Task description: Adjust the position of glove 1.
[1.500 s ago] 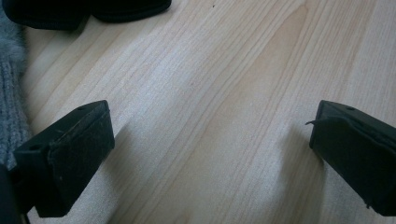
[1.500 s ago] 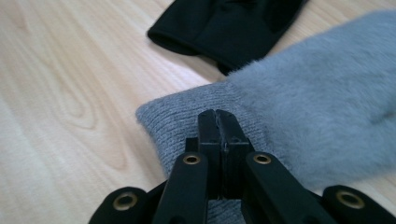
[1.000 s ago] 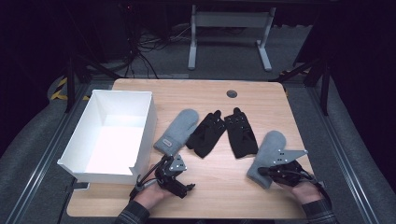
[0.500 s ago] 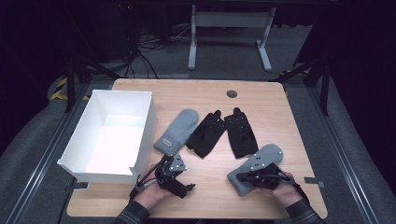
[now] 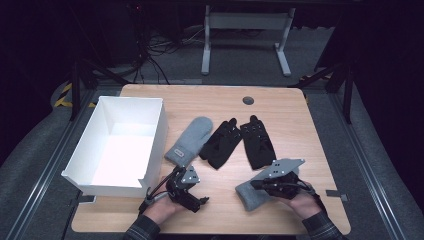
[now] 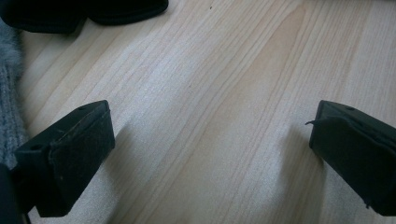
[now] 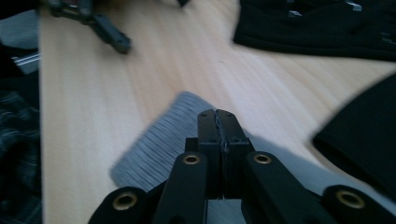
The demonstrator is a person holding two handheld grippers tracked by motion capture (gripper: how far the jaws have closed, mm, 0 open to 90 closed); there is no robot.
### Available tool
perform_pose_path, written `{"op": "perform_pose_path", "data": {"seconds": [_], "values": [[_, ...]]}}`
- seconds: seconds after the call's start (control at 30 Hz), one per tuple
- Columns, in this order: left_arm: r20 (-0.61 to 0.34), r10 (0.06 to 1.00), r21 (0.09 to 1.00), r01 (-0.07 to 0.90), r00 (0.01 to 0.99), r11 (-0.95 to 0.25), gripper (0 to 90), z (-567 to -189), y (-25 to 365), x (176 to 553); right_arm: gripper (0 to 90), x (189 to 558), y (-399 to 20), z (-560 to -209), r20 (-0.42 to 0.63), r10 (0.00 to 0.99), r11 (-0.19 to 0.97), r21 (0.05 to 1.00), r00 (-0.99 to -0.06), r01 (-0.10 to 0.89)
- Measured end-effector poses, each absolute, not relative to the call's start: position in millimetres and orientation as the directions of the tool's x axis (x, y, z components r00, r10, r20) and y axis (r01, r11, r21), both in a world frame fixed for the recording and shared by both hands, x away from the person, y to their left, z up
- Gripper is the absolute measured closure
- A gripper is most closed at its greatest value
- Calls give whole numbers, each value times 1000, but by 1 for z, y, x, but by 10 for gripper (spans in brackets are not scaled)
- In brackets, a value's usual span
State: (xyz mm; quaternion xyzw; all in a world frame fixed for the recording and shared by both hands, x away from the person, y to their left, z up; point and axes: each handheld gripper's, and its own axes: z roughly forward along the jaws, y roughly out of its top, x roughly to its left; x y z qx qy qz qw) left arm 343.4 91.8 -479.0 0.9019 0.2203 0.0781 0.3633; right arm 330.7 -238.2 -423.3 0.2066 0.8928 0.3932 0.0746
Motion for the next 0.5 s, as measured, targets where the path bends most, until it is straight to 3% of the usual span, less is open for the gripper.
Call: {"op": "perform_pose_path", "data": {"seconds": [0.27,0.5], "values": [[-19,453,689,340,891,-640,6,-479,92,343,898,346,-303,-419,-25,627,541,733,-778,413],[-20,451,689,339,892,-640,4,-479,92,343,898,355,-335,-421,-60,722,505,727,-689,466]]}}
